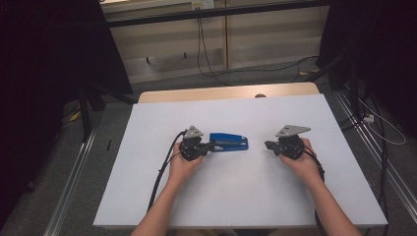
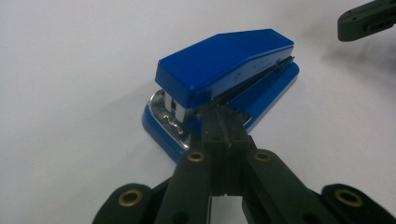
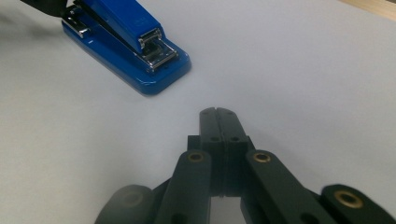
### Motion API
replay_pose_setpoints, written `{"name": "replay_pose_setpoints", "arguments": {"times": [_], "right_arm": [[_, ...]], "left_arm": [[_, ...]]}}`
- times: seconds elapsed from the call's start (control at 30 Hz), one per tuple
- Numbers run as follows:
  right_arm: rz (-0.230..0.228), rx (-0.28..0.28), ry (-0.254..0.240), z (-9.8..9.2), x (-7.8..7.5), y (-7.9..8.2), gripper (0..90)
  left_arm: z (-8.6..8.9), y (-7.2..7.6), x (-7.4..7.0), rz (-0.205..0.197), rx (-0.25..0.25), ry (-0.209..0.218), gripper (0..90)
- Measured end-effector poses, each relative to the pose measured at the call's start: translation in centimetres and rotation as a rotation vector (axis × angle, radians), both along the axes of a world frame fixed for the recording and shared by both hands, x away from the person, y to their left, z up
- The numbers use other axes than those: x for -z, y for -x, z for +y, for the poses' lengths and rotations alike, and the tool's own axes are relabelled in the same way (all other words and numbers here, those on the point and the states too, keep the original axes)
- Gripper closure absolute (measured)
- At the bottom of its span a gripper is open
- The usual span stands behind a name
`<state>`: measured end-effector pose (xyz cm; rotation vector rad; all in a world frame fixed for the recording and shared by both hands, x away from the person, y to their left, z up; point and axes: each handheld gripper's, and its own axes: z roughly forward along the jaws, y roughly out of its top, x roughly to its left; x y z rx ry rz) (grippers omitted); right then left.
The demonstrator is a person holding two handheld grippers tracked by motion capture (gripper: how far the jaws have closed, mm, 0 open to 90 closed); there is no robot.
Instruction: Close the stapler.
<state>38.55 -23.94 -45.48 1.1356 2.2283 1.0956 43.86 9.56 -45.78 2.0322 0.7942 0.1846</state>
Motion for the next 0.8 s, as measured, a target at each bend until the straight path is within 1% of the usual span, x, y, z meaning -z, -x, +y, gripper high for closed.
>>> {"name": "replay_pose_setpoints", "arguments": {"times": [0.03,0.07,0.13,0.17,0.2,0.23,0.27,0.33,0.37,0.43,0.47,0.53,0.57,0.63,0.7,0.77,0.8], "right_arm": [[0.004,-0.003,-0.007,0.0,0.1,0.1,90.0],[0.007,-0.004,-0.010,0.0,0.1,0.2,90.0],[0.015,-0.001,-0.020,0.1,0.2,0.3,89.0],[0.019,0.000,-0.028,0.1,0.2,0.4,88.3],[0.022,0.001,-0.037,0.0,0.3,0.5,87.4],[0.026,0.004,-0.042,0.0,0.3,0.6,86.2],[0.028,0.008,-0.044,0.1,0.3,0.6,84.6],[0.027,0.013,-0.052,0.1,0.4,0.7,82.3],[0.028,0.015,-0.052,0.1,0.3,0.7,80.7],[0.028,0.020,-0.062,0.1,0.2,0.8,77.8],[0.030,0.016,-0.065,0.2,0.2,0.8,76.9],[0.024,0.016,-0.059,0.2,0.2,0.8,73.3],[0.023,0.020,-0.057,0.2,0.1,0.8,70.9],[0.014,0.032,-0.069,0.1,0.0,0.8,63.8],[0.007,0.041,-0.085,0.0,-0.2,0.8,55.3],[-0.002,0.040,-0.084,-0.1,-0.3,0.9,51.0],[-0.005,0.041,-0.087,-0.1,-0.3,1.0,47.2]], "left_arm": [[0.2,0.0,-0.1,0.004,-0.002,0.011,90.0],[0.2,0.1,-0.2,0.017,-0.006,0.026,90.0],[0.5,0.2,-0.6,0.015,0.006,0.028,88.7],[0.6,0.2,-0.7,0.022,0.003,0.044,87.4],[0.8,0.3,-0.8,0.022,0.007,0.048,86.3],[0.9,0.3,-0.9,0.016,0.004,0.047,85.0],[1.0,0.4,-1.0,0.021,-0.005,0.054,83.0],[1.4,0.5,-1.3,0.014,0.003,0.043,78.7],[1.5,0.5,-1.5,0.009,0.001,0.037,75.7],[1.8,0.6,-1.7,-0.001,-0.006,0.048,70.5],[2.0,0.6,-1.9,-0.004,-0.004,0.049,67.0],[2.1,0.8,-2.0,-0.009,0.004,0.061,63.4],[2.1,0.8,-2.0,-0.010,0.007,0.055,59.4],[2.2,0.8,-2.1,-0.007,0.001,0.052,50.2],[2.4,0.9,-2.3,-0.010,-0.006,0.061,43.9],[2.5,1.0,-2.6,-0.010,-0.018,0.070,35.8],[2.6,1.1,-2.7,-0.011,-0.018,0.073,33.0]]}}
